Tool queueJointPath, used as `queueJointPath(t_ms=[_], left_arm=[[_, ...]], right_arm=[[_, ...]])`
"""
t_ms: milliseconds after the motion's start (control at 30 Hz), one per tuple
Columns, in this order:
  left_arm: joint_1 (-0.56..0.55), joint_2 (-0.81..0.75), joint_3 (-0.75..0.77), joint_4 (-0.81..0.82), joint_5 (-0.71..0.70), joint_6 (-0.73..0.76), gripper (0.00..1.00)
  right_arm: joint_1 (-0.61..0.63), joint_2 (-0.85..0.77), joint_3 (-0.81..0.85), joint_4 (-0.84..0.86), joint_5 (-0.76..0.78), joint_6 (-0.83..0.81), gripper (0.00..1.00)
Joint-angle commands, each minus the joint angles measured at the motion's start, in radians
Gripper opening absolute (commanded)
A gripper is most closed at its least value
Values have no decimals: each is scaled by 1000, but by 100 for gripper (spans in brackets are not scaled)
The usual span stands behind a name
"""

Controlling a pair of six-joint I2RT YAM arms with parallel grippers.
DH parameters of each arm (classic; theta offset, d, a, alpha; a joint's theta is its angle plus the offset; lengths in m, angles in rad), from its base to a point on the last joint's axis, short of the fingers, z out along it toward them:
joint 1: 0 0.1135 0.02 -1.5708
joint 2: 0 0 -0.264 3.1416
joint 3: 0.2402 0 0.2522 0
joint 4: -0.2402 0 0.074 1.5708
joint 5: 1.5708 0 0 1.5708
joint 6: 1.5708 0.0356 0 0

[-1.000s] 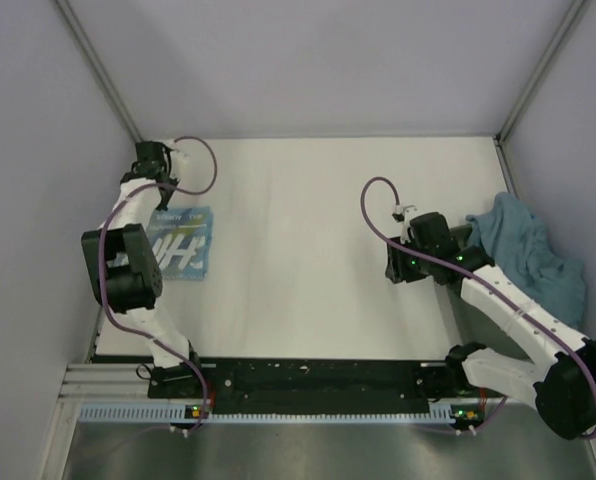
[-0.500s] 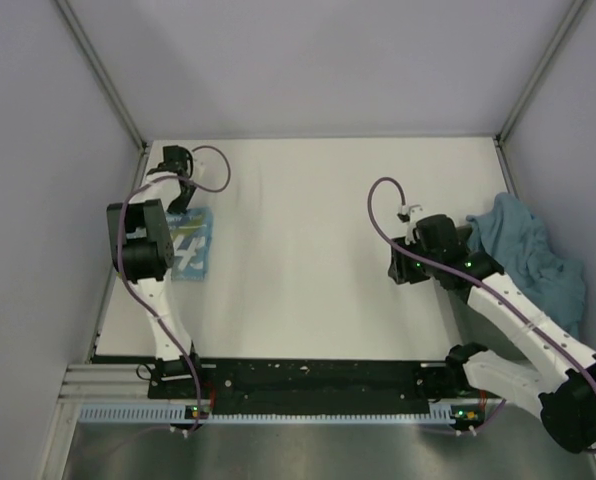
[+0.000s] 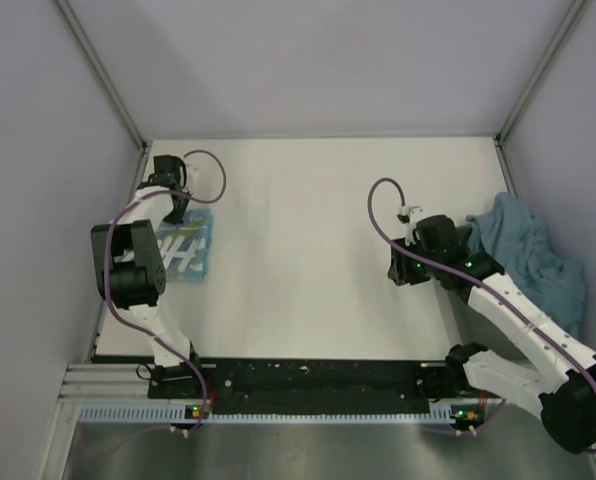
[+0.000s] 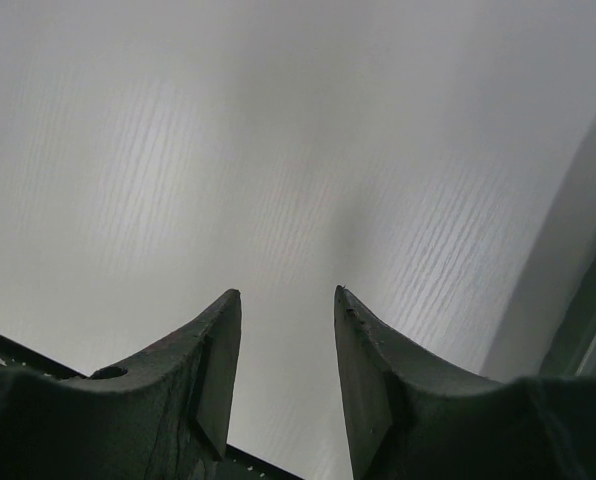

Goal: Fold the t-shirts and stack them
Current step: Put the neatly folded tshirt into the corner of the board with the left arm

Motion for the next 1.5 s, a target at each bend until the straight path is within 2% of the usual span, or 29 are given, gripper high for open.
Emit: queueJointPath(t_ms=[0,200,600,1100,1133,1167,1233,1367,1467], left_arm=[[6,-87,-27,41,2,-9,13],[9,-90,-160,-13,74,8,11],[85,-138,-346,18,108,-6,10],[247,-441,-723,-88,151,48,11],[248,-466,-737,-105,150,51,16],[248,-499,-753,-114,144,51,16],[247,-555,-738,-167,198,81,16],[222,-616,-640,-295,334,152,25],[184,-622,-541,-351,377,166,36]], right_arm=[[-11,9,49,4,-24,3,42],[-9,-2,31,7,-32,15,42],[-9,-15,34,9,-33,15,42],[-9,-43,39,9,-43,12,43],[-12,-46,42,9,-43,11,43],[-11,-41,45,9,-43,6,43],[-9,-38,48,9,-44,0,43],[-11,-26,53,9,-44,-6,43],[-9,-32,46,9,-49,-4,43]])
